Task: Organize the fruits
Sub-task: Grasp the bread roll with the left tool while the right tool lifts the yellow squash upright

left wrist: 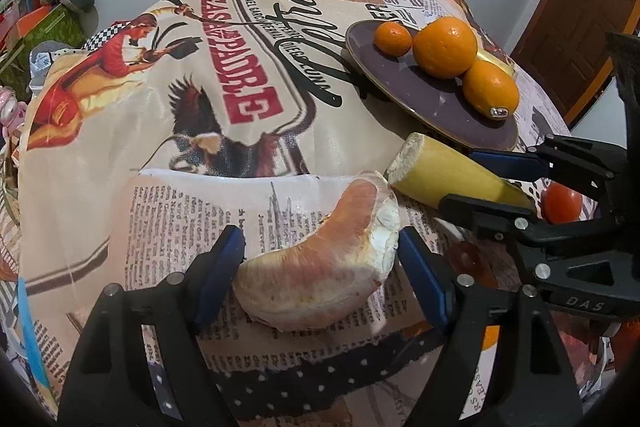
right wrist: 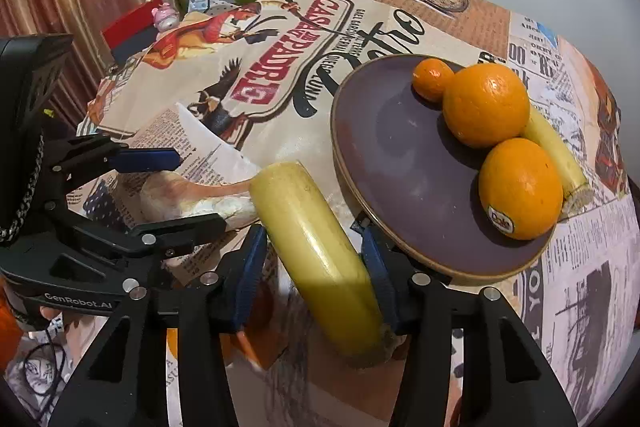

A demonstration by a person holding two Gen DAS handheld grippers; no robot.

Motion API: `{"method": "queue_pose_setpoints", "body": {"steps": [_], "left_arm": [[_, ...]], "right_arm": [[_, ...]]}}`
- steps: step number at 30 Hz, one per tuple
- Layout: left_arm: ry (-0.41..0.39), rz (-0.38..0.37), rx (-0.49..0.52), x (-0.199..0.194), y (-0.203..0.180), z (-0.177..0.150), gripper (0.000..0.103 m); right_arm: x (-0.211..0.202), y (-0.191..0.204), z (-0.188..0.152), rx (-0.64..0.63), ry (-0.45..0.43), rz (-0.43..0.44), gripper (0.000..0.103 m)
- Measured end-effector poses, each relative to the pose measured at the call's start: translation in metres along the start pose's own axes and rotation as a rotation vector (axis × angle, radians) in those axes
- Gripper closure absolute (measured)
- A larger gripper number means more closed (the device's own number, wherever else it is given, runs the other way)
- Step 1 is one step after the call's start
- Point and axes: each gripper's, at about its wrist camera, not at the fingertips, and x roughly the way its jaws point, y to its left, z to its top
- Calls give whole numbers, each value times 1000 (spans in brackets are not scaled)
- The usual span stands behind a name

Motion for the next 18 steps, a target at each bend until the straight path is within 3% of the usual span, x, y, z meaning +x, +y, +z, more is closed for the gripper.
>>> {"method": "queue_pose_setpoints", "body": {"steps": [3, 7, 10, 14, 18], "left_arm": [[11, -1, 14, 0, -1, 0, 24], [29, -10, 57, 1, -4, -5, 24], [30, -23, 48, -4, -5, -9, 27], [23, -34, 44, -11, -9, -17, 41], [10, -32, 44, -22, -15, -30, 43]], "right_arm": [[-2, 2, 0, -9, -7, -22, 68], [-15, 2, -4, 11, -30, -17, 70], [-27, 1, -8, 25, -49, -24, 70], [-47, -2, -20, 57, -69, -34, 71], [-63, -5, -31, 81, -79, -41, 71]]}}
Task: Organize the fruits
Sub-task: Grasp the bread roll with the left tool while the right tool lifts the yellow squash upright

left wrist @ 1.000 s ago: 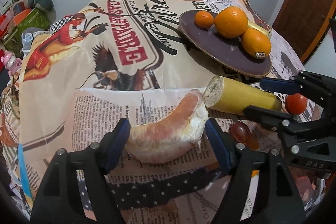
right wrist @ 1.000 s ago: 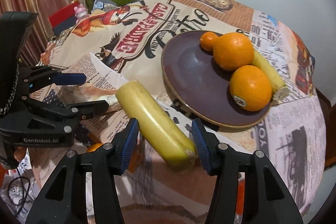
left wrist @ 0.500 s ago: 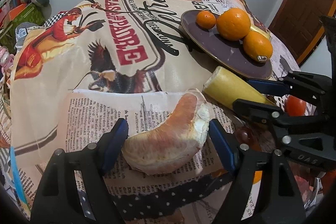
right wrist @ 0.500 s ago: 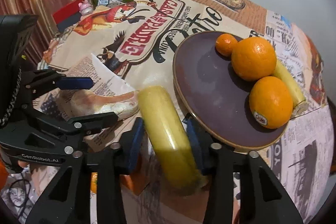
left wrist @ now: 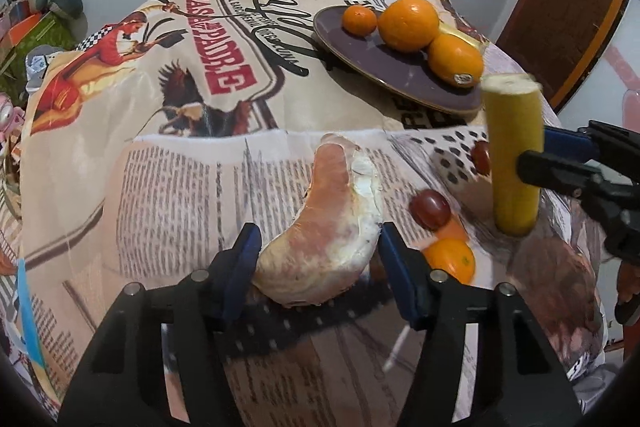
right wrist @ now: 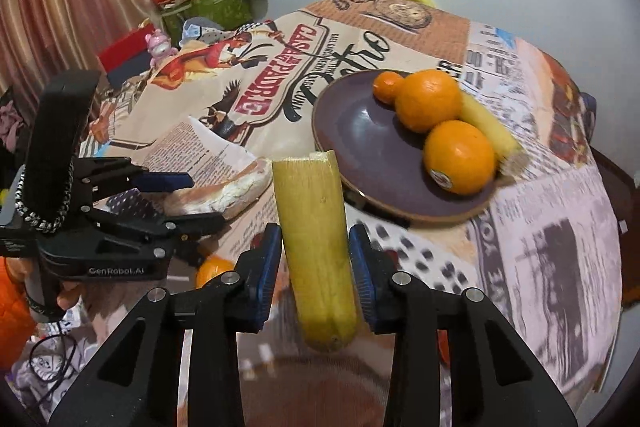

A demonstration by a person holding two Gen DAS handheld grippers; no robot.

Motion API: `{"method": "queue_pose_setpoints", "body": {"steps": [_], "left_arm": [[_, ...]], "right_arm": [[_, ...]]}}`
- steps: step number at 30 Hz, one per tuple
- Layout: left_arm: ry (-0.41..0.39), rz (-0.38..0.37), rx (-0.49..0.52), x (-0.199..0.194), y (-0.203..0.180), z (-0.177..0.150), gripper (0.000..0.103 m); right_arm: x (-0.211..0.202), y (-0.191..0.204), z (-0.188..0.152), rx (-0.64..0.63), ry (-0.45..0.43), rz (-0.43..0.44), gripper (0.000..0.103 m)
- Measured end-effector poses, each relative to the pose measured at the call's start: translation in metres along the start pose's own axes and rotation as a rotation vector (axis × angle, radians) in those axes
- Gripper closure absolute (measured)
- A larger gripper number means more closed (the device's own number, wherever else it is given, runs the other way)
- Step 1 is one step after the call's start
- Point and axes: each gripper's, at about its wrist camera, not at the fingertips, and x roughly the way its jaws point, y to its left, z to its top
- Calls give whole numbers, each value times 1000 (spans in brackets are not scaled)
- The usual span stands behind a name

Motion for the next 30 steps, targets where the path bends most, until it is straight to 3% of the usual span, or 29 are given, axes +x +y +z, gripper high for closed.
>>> {"method": "queue_pose_setpoints", "body": {"steps": [10, 24, 25, 27, 30], "left_arm": [[19, 15, -7, -21, -3, -31, 43], [30, 56, 22, -3, -12, -18, 43], [26, 55, 21, -2, -12, -16, 44], [18, 37, 22, -2, -12, -14, 59], [10, 42, 28, -3, -13, -12, 61]], "right_arm": [[-30, -5, -29, 66, -26, -10, 72], [-14, -19, -37, 137, -19, 24, 73], [-13, -20, -37, 142, -20, 27, 73], [-13, -20, -36, 145, -25, 29, 73], [-15, -18, -37, 144, -36, 23, 73]]}}
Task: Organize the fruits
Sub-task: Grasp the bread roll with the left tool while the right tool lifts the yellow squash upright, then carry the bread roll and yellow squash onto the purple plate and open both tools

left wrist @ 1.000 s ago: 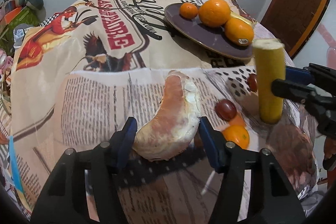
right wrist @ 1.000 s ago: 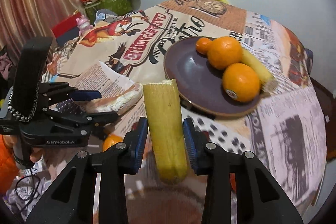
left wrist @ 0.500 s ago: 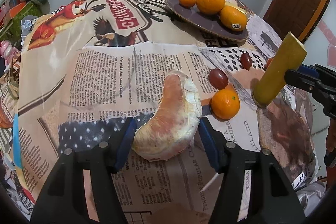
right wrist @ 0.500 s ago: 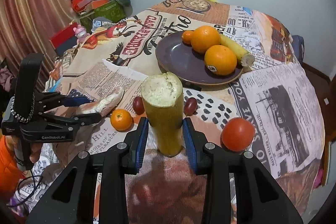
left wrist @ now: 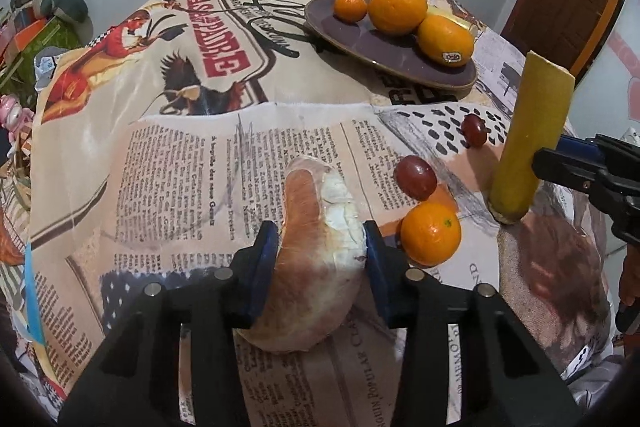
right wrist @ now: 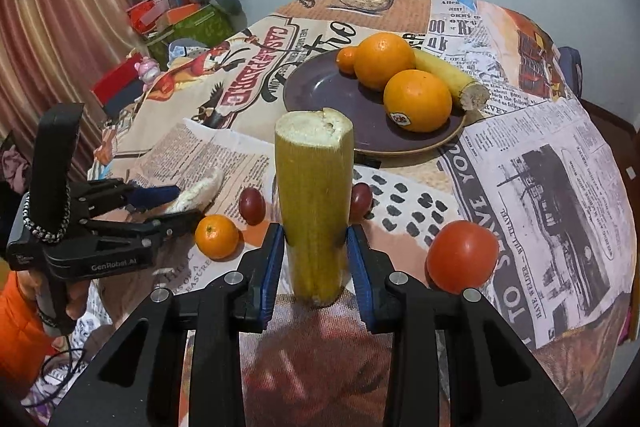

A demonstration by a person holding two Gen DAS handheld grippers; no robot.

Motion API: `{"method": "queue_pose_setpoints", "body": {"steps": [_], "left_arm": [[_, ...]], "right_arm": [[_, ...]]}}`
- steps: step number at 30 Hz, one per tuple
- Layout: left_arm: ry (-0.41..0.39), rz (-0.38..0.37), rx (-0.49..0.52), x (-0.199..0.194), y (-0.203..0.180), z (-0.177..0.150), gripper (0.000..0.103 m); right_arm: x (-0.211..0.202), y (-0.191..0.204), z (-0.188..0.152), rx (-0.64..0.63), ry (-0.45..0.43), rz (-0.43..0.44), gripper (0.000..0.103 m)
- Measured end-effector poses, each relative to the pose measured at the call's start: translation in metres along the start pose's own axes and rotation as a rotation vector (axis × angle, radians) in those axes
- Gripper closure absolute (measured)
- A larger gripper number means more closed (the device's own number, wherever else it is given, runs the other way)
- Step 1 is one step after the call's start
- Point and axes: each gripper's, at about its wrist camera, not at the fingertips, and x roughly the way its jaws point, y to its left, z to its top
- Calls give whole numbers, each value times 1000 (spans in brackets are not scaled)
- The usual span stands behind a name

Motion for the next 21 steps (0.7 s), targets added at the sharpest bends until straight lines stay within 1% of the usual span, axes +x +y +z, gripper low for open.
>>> {"method": "queue_pose_setpoints", "body": {"steps": [4, 6, 8, 11, 12, 13, 14, 18, 21], "left_arm": [[-10, -1, -5, -4, 1, 2, 65], [-25, -5, -8, -9, 1, 4, 74], [-42, -4, -7, -15, 1, 8, 78], [-55, -2, -13, -18, 3, 13, 79], [-56, -2, -20, -18, 4, 14, 79], [-56, -5, -24, -18, 5, 15, 79], [-57, -8, -27, -18, 6, 15, 79], [-63, -4, -27, -21, 6, 12, 79], [-66, -6, -27, -23, 6, 10, 79]], "right_arm": [[-2, -1, 0, 12, -7, 12, 73], [-4, -1, 1, 21, -12, 20, 74], [-7, -2, 3, 19, -26, 15, 74], [-12, -1, 8, 18, -49, 9, 75], [-16, -2, 11, 19, -63, 9, 79], [-17, -2, 14, 20, -69, 17, 103], [-19, -3, 17, 24, -70, 31, 99], [-20, 2, 23, -8, -70, 22, 100], [-13, 4, 19, -32, -26, 31, 99]]}}
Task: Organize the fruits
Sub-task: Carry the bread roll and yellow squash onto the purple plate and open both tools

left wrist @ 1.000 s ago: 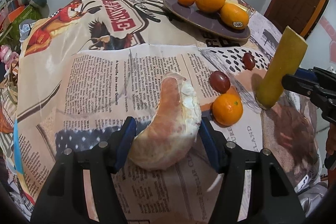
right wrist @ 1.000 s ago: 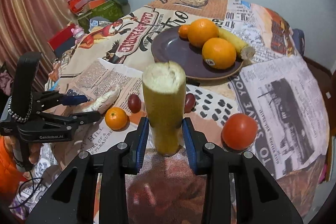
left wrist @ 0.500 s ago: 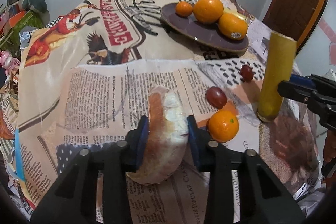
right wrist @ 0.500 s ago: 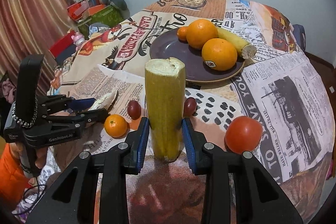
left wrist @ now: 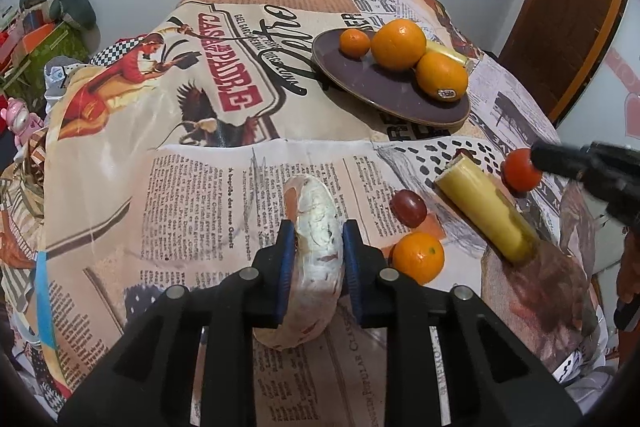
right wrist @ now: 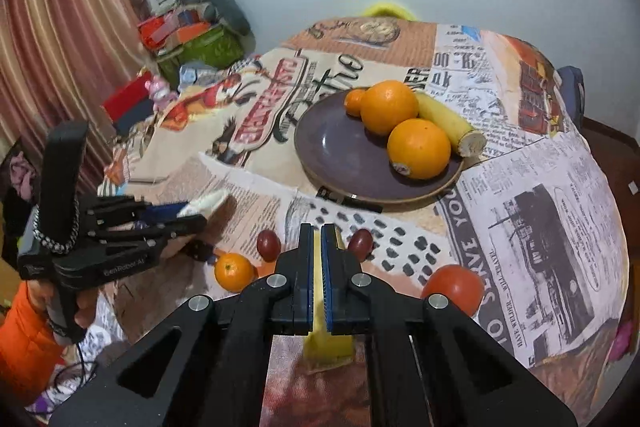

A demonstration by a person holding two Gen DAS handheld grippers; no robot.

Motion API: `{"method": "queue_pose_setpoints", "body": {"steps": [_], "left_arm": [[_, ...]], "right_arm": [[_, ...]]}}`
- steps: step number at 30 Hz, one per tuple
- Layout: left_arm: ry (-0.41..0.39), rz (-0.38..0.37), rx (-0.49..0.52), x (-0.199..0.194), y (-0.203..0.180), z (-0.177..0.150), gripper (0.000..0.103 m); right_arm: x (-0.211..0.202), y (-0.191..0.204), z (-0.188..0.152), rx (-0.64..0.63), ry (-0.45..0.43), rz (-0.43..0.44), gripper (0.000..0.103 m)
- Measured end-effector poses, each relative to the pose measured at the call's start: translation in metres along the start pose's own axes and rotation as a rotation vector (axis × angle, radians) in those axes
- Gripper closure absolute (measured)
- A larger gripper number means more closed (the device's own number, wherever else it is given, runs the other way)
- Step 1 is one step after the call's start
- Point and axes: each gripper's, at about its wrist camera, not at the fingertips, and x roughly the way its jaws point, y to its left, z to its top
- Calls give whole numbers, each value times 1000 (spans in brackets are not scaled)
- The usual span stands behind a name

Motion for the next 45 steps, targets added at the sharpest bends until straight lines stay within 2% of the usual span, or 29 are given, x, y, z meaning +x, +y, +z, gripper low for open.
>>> {"method": "queue_pose_setpoints", "body": {"steps": [2, 5, 8, 12, 22, 26, 33, 45], "left_arm": [[0, 0, -3, -1, 1, -2, 79], [1, 0, -7, -1, 3, -3, 79], [5, -1, -8, 0, 4, -5, 80], [9, -4, -3, 3, 3, -7, 80], [0, -6, -22, 1, 6, -4, 80], [-12, -1, -25, -5, 6, -3, 80], [-49, 0, -14, -18, -2, 8, 81], [-139, -30, -4, -28, -18, 53, 81]], "right_arm": [[8, 0, -7, -3, 37, 3, 97], [22, 1, -20, -17, 98, -15, 85], [33, 1, -27, -32, 123, -51, 77], [37, -3, -24, -26, 130, -43, 72], [54, 5, -16, -88, 152, -81, 70], [61, 2, -18, -68, 172, -74, 70], [40, 0, -15, -14, 102, -45, 71], [-5, -7, 29, 10, -83, -58, 71]]}}
